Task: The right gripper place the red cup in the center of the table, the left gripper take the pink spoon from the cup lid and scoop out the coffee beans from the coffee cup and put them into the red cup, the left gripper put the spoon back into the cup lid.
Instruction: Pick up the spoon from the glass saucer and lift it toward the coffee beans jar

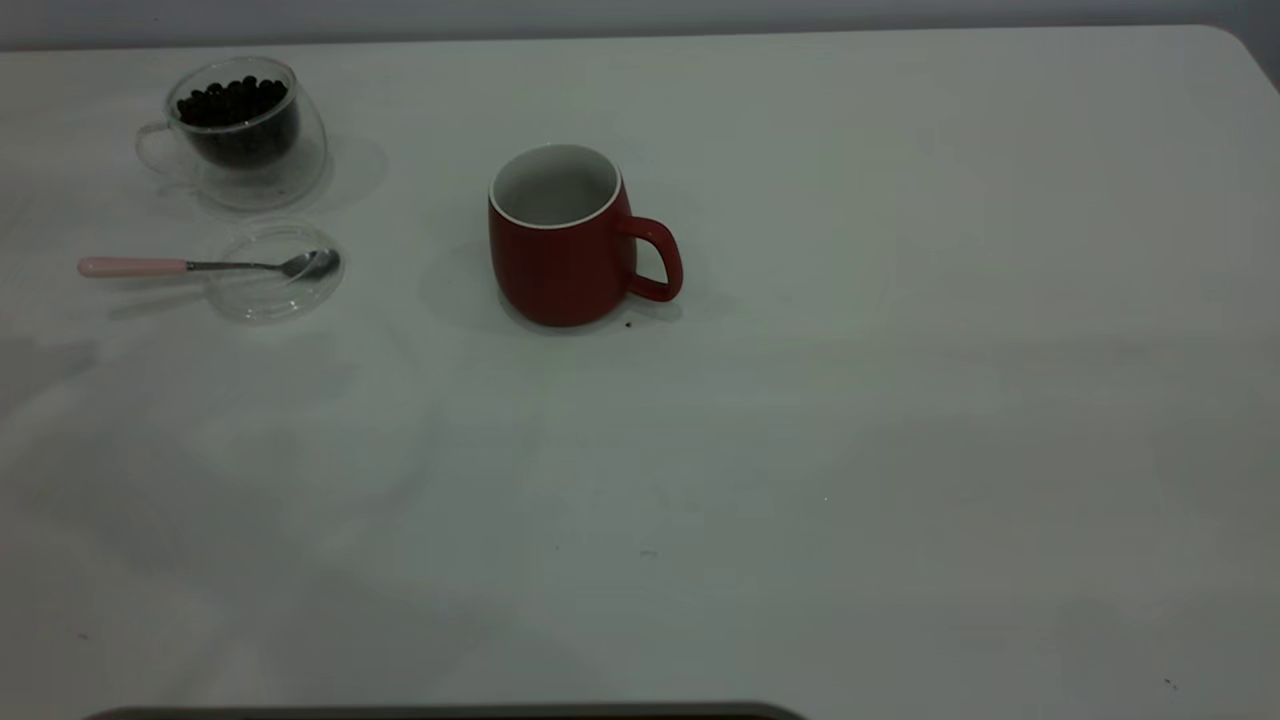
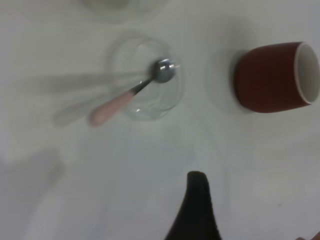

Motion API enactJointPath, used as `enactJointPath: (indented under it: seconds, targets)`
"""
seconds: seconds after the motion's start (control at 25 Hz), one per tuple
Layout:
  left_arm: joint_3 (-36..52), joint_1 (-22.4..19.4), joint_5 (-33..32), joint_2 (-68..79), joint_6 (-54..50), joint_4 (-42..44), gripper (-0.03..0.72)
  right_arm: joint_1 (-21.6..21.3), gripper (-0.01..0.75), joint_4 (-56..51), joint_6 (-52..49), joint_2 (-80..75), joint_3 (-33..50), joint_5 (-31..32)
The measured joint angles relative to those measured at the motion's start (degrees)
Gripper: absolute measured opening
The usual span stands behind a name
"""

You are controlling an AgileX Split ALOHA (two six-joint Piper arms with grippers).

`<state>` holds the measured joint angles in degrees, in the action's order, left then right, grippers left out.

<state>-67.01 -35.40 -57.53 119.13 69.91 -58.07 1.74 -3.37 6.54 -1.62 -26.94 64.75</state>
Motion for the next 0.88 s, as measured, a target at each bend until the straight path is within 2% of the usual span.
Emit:
enactJointPath:
  seconds: [0.12,0.24,0.64,0.88]
  targets:
    - [-1.2,-3.0,-1.6,5.4,1.6,-1.1,0.710,0.0,0.591,0.0,0.0,0.0,0.0,0.0]
    - [-3.9,-4.1,-3.1,10.2,2.0,-1.4,0.710,0.0,0.591,0.0,0.0,0.0,0.0,0.0]
    - [-9.9,-3.6,-3.9,19.5,1.3,-1.9,0.709,0.0,0.591,0.0,0.0,0.0,0.0,0.0]
    - [-14.5,-1.2,-3.7,23.7,0.5,-1.6,0.706,0.0,0.591,0.0,0.0,0.0,0.0,0.0]
